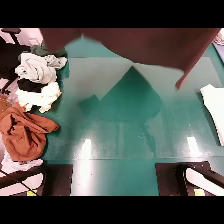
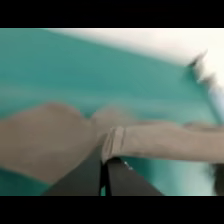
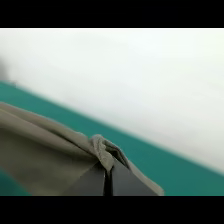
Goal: Fold the shirts.
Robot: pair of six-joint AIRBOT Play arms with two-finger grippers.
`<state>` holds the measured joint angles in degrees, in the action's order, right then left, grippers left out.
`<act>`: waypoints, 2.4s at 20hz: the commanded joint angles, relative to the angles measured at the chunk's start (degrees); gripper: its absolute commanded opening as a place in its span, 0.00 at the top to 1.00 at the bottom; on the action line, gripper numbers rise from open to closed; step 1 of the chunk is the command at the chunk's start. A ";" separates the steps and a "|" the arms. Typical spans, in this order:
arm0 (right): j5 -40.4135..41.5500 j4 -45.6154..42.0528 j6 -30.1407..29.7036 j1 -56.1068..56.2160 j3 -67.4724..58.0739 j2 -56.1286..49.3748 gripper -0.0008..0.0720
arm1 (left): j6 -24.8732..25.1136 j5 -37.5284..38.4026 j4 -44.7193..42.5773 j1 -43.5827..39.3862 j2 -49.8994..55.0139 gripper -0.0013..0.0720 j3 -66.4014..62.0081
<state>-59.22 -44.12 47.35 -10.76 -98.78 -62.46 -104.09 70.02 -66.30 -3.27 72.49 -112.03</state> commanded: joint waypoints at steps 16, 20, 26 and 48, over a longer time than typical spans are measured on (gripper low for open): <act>5.57 0.35 56.50 60.17 70.25 31.21 0.27 | -5.92 -10.62 -15.78 -2.27 -8.59 0.00 55.10; 4.98 -12.81 50.88 59.69 56.59 23.52 0.17 | -5.35 -7.78 -18.32 -2.27 -8.59 0.02 44.30; -8.35 -35.32 43.30 38.49 39.15 16.48 0.17 | -5.31 5.03 -14.86 -2.29 -8.57 0.02 35.39; -1.22 -18.43 26.45 9.38 38.49 -4.63 0.18 | -1.92 5.79 -10.01 -17.31 7.37 0.01 47.17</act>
<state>-60.18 -63.02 74.26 -1.28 -58.19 -64.84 -106.59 74.76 -75.96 -18.02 76.77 -65.04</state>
